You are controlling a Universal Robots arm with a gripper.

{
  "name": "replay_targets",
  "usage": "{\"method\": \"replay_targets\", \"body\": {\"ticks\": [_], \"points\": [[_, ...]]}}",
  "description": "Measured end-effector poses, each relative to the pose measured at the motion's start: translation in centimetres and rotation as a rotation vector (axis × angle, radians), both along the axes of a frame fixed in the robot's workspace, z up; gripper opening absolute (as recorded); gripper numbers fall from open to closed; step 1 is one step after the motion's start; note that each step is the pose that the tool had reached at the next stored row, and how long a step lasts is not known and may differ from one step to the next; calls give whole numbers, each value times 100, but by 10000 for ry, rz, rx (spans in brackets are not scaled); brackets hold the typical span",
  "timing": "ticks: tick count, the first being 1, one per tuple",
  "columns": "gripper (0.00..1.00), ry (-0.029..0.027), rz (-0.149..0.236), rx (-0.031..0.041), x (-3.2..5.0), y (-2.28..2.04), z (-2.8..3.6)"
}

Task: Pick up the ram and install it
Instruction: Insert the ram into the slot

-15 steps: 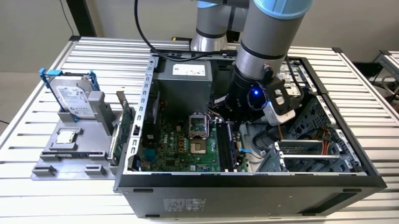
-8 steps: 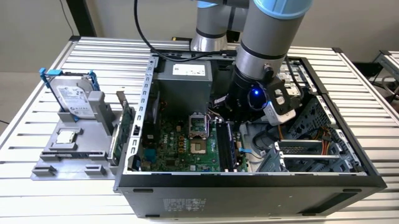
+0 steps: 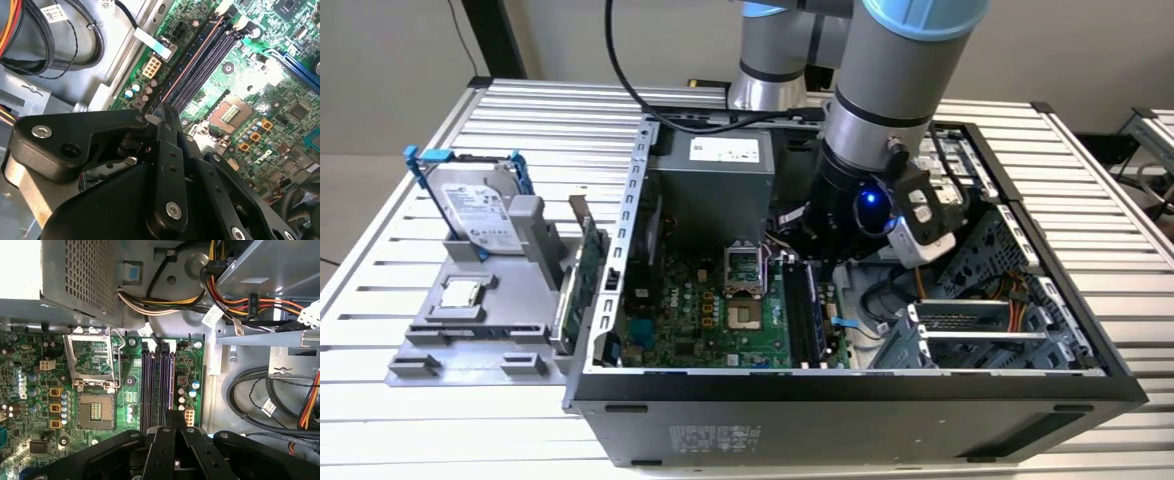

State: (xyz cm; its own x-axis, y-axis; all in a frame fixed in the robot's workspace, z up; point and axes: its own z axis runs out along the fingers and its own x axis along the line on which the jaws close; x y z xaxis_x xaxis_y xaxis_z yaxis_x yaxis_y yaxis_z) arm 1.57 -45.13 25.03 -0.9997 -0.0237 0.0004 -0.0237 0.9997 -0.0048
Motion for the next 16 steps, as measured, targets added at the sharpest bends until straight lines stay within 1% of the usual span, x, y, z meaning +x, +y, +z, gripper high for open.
{"method": "replay_targets", "body": {"ticks": [8, 16], "points": [[0, 0, 923, -1, 0, 0, 0], [0, 0, 1326, -1, 0, 0, 0]]}}
